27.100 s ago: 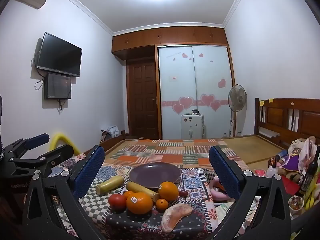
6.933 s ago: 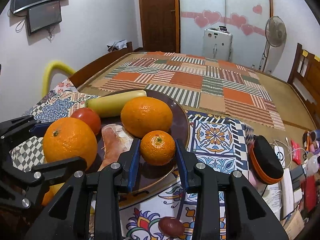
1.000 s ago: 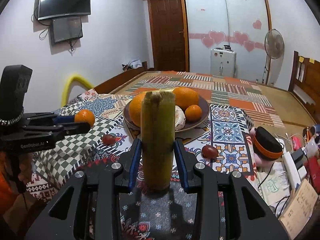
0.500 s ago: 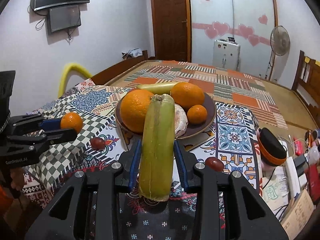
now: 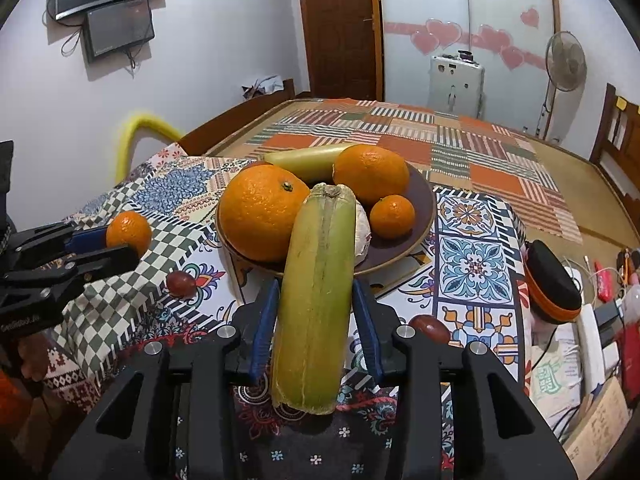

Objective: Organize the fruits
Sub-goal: 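Lift and carry the mandarin and yellow cylinder toward the plate with both tools, then lower the mandarin with left tool onto the plate while right tool sets down the cylinder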

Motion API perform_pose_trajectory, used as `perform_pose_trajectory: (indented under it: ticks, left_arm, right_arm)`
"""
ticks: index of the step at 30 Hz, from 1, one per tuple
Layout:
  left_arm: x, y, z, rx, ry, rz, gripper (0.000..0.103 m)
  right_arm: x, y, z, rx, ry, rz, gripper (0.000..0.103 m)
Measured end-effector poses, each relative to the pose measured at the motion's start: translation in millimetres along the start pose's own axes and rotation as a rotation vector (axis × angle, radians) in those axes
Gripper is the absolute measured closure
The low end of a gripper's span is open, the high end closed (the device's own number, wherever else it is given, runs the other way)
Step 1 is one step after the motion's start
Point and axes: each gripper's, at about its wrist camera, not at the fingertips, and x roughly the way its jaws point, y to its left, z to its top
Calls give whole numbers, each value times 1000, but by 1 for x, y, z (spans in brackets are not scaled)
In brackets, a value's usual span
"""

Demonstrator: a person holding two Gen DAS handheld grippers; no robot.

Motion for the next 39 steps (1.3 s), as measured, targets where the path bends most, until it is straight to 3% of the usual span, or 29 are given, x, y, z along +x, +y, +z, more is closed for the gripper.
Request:
perform_pose_trajectory:
  ticks: [6, 16, 23, 27, 39]
  left_arm:
    - [10, 4, 19, 23, -8, 35, 67]
    - [45, 17, 51, 36, 18, 40, 67]
    - [77, 28, 63, 51, 64, 64, 67]
    - [88, 32, 69, 44, 82, 42, 67]
    - [91, 34, 74, 48, 95, 19, 67]
  right_arm:
    - [-23, -1, 15, -9, -83, -8, 68]
    - [-15, -4, 56, -57, -152, -52, 68]
    - [15, -1, 73, -99, -123, -43, 68]
    - [31, 0, 76, -126, -91, -33, 68]
    - [52, 4, 74, -167, -26, -17, 69]
